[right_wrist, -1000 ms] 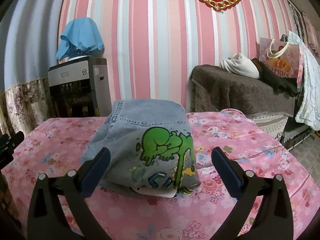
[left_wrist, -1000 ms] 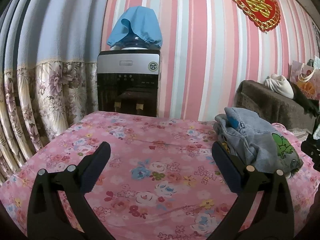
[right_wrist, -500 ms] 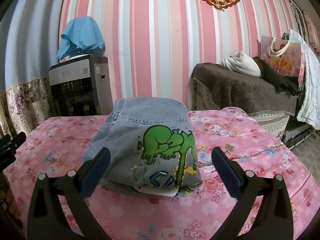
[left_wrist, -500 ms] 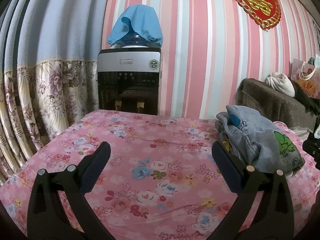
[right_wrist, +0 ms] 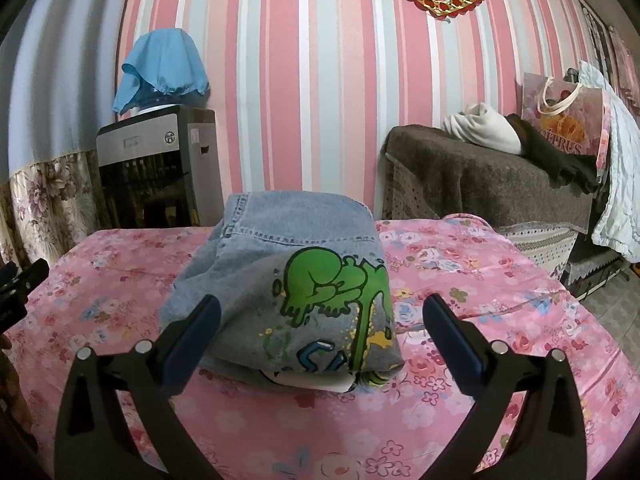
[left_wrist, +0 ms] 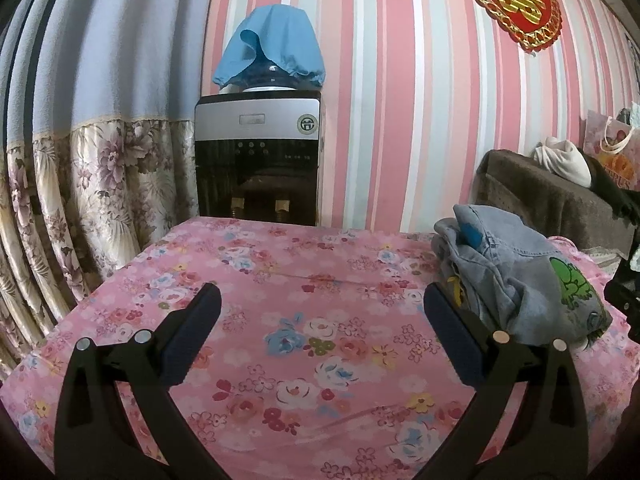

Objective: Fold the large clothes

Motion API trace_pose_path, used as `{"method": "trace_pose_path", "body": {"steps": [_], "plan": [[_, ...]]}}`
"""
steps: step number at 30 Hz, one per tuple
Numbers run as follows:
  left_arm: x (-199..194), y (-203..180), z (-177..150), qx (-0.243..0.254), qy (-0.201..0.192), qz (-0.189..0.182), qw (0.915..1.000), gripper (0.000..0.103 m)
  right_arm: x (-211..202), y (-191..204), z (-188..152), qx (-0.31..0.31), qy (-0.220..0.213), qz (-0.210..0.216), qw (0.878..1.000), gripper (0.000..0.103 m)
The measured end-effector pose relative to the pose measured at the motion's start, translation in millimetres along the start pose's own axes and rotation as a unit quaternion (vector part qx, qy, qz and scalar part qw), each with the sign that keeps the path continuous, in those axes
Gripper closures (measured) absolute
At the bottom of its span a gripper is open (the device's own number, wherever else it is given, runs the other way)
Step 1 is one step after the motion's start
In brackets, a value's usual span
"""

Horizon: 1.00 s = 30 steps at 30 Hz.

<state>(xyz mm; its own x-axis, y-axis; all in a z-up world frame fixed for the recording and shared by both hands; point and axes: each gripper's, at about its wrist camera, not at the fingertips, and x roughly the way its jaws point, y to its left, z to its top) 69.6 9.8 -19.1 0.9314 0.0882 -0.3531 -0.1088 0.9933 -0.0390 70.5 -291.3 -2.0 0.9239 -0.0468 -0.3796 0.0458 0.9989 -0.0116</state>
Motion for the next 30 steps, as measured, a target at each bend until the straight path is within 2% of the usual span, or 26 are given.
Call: {"method": "trace_pose_path", "body": {"steps": [7,14,20,30], "plan": [[7.7,-4.3,-1.1,0.014,0.026,0.013,0.9995,0.003,0.5,-1.4,-1.4,-0.002,0.001,0.0,1.0,0.002],[4.2,-13.9,-1.5,0.036,0.017,0.032,0.9987,0.003,1.2,-4.2,-2.0,-0.003,0.001,0.0,1.0,0.002],[3.6,-9.4,-1.0,0.015,0.022,0.004,0.9996,0.003,3.6,-8.8,-2.8,-0.005,0.002,0.002,1.0,0.002],[3.4,-8.7,-0.2,0.012,0.019,0.005,0.9997,0.003,3.7,-8.7,-2.4,-0.005,0.002,0.002,1.0,0.002]]}}
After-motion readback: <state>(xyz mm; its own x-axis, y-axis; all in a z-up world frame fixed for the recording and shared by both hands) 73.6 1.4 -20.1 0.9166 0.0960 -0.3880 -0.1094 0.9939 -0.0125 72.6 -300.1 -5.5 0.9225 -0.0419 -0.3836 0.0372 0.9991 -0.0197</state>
